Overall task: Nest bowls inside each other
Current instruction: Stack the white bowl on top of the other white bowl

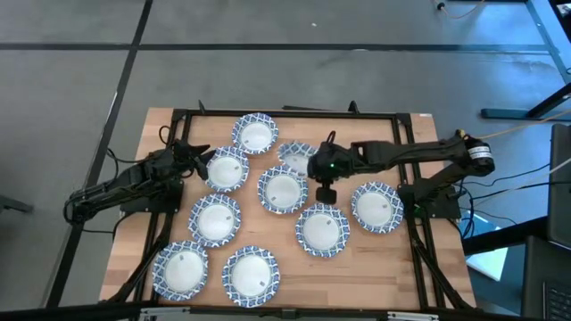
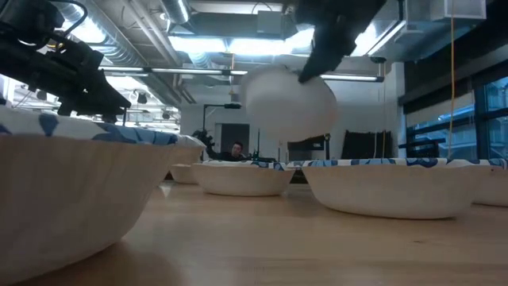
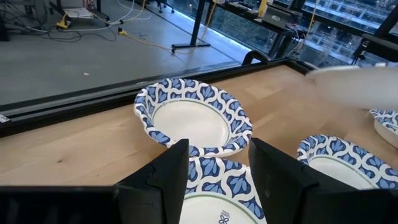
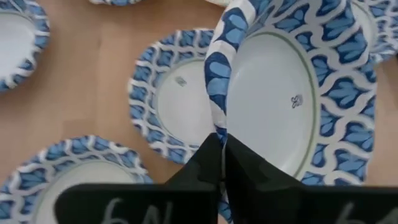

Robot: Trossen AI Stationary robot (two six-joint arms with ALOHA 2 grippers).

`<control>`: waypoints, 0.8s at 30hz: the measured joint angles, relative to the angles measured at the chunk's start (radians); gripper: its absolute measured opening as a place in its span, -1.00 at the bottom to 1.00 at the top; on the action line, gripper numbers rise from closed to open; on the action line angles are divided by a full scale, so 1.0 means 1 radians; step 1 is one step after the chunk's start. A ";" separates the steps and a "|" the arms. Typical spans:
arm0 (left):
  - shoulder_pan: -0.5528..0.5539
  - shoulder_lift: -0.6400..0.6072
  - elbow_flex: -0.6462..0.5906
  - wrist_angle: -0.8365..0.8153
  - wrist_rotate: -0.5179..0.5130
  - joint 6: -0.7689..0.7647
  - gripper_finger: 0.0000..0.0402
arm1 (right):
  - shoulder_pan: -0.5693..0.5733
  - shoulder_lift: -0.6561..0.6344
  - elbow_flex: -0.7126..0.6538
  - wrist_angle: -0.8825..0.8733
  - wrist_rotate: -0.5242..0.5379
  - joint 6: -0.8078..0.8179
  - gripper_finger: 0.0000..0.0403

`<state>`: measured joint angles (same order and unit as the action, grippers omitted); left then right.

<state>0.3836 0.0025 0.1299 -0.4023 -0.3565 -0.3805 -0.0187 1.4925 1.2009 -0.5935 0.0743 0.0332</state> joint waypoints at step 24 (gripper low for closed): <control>0.000 0.000 0.000 0.000 0.000 0.000 -0.20 | 0.075 0.293 0.074 0.077 -0.008 0.002 -0.87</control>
<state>0.3837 0.0026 0.1300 -0.4026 -0.3561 -0.3807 0.0566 1.7852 1.2751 -0.5170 0.0666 0.0348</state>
